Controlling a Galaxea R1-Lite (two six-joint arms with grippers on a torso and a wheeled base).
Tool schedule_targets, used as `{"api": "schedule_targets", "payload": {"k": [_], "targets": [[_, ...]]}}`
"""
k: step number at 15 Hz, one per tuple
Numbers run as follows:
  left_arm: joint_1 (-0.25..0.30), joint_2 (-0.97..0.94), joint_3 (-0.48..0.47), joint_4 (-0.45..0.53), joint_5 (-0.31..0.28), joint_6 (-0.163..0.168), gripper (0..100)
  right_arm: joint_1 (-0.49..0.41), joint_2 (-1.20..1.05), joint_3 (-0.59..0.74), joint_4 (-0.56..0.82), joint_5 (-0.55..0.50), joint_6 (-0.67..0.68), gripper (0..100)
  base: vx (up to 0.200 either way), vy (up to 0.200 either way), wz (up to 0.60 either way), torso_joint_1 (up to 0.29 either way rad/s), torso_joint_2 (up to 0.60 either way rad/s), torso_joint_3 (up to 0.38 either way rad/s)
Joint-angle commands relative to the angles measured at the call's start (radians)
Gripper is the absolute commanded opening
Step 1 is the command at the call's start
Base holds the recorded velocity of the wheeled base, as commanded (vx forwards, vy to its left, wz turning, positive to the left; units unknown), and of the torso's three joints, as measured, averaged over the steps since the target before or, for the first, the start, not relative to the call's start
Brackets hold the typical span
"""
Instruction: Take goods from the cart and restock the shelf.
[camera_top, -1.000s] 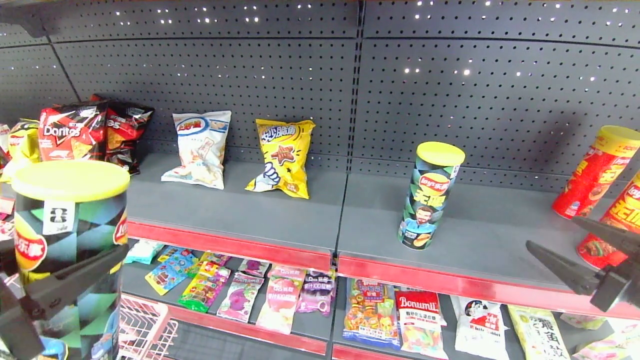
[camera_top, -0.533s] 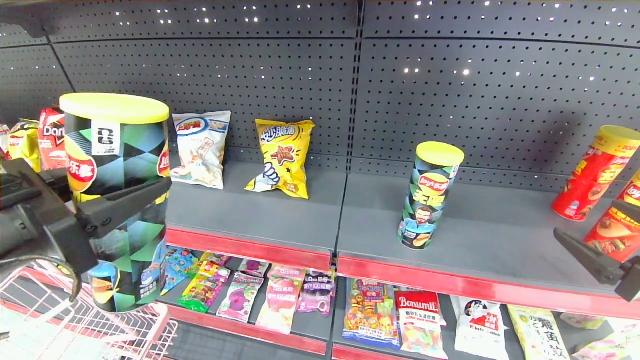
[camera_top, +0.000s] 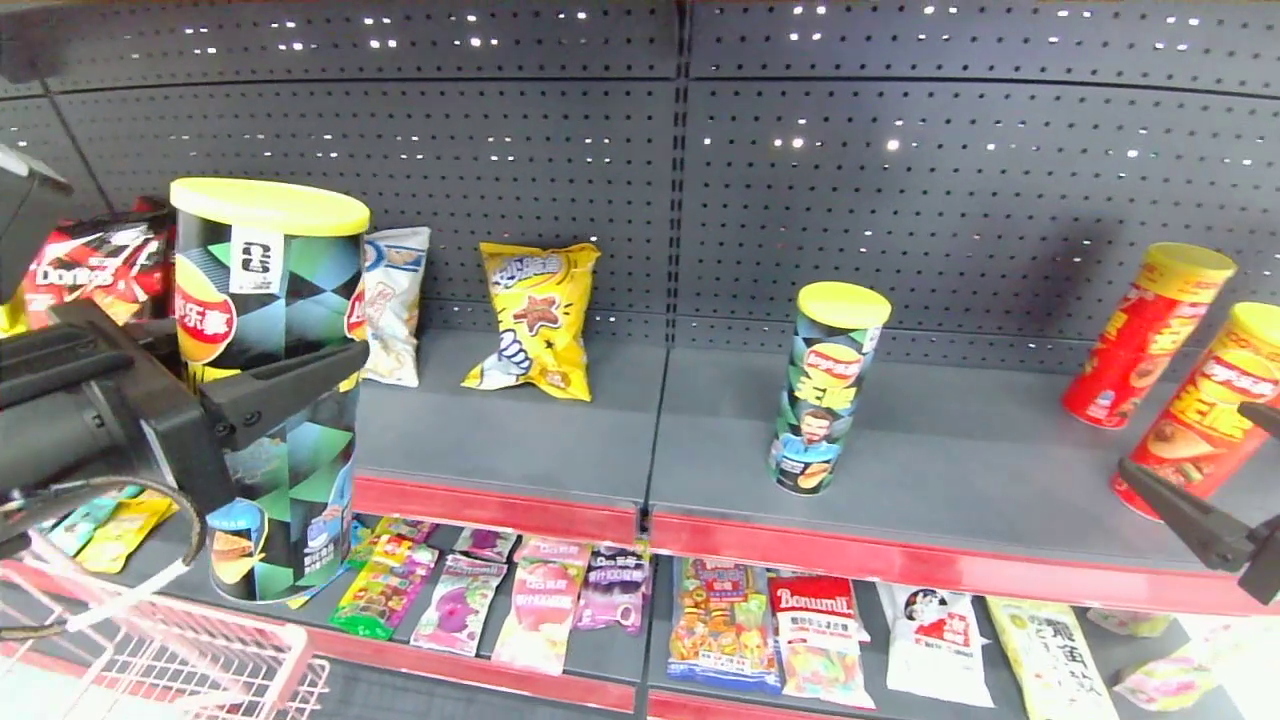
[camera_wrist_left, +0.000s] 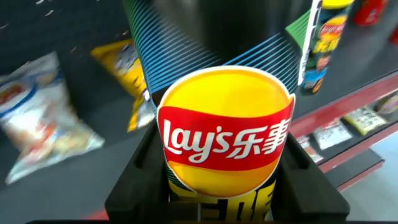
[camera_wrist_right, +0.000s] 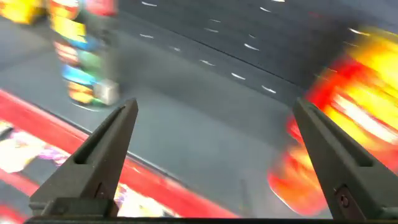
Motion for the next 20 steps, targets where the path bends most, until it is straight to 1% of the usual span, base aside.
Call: {"api": "schedule_targets", "payload": {"k": [1,4,7,8,9,10,11,12,14,15,16,17,18,19,20], "targets": [[0.0,0.027,-0.017,0.003,0.002,0.0,0,0.0,0.008,0.001,0.001,0.0,-0.001,100,0.0,0.0,-0.6,0.002,0.0,0.002],[0.0,0.049,-0.042,0.003,0.002,0.0,0,0.0,0.02,0.001,0.001,-0.001,-0.001,100,0.0,0.0,-0.6,0.01,0.01,0.004],[0.003,0.055,-0.046,0.003,0.003,0.0,0,-0.002,0.033,0.0,0.001,-0.003,-0.001,100,0.0,0.0,-0.6,0.001,0.0,0.001],[0.008,0.056,-0.046,0.003,0.008,0.0,0,-0.006,0.042,-0.003,0.001,-0.003,-0.001,100,0.0,0.0,-0.6,0.007,0.0,-0.002],[0.021,0.058,-0.045,0.003,0.011,0.0,0,-0.008,0.05,-0.007,0.001,-0.003,0.001,100,0.0,0.0,0.0,0.0,0.0,0.0],[0.046,0.063,-0.045,0.003,0.012,0.001,0,-0.017,0.059,-0.003,0.0,-0.009,0.001,100,0.0,0.0,0.0,0.0,0.0,0.0],[0.093,0.075,-0.042,0.0,0.012,0.004,0,-0.032,0.068,0.004,0.0,-0.014,0.001,100,0.0,0.0,0.0,0.0,0.0,0.0],[0.146,0.081,-0.034,-0.018,0.012,0.006,0,-0.043,0.068,0.015,0.0,-0.006,0.01,100,0.0,0.0,0.0,0.0,0.0,0.0],[0.23,0.099,-0.016,-0.073,0.014,0.009,0,-0.044,0.066,0.052,0.0,0.014,0.05,100,0.0,0.0,0.0,0.0,0.0,0.0],[0.265,0.11,-0.008,-0.101,0.023,0.021,0,-0.031,0.056,0.079,0.0,0.02,0.067,100,0.0,0.0,0.0,0.0,0.0,0.0],[0.287,0.121,-0.004,-0.116,0.025,0.024,0,-0.017,0.051,0.107,-0.002,0.035,0.073,100,0.0,0.0,0.0,0.0,0.0,0.0],[0.287,0.135,-0.004,-0.126,0.025,0.021,0,-0.014,0.039,0.128,-0.01,0.055,0.073,100,0.0,0.0,0.0,0.0,0.0,0.0],[0.287,0.172,0.0,-0.161,0.025,0.017,0,-0.012,-0.006,0.142,0.01,0.078,0.082,100,0.0,0.0,0.0,0.0,0.0,0.0],[0.287,0.205,0.009,-0.21,0.02,0.015,0,-0.012,-0.035,0.142,0.029,0.08,0.113,100,0.0,0.0,0.0,0.0,0.0,0.0],[0.287,0.253,0.023,-0.29,0.014,0.011,0,-0.021,-0.064,0.144,0.056,0.078,0.15,100,0.0,0.0,0.0,0.0,0.0,0.0]]}}
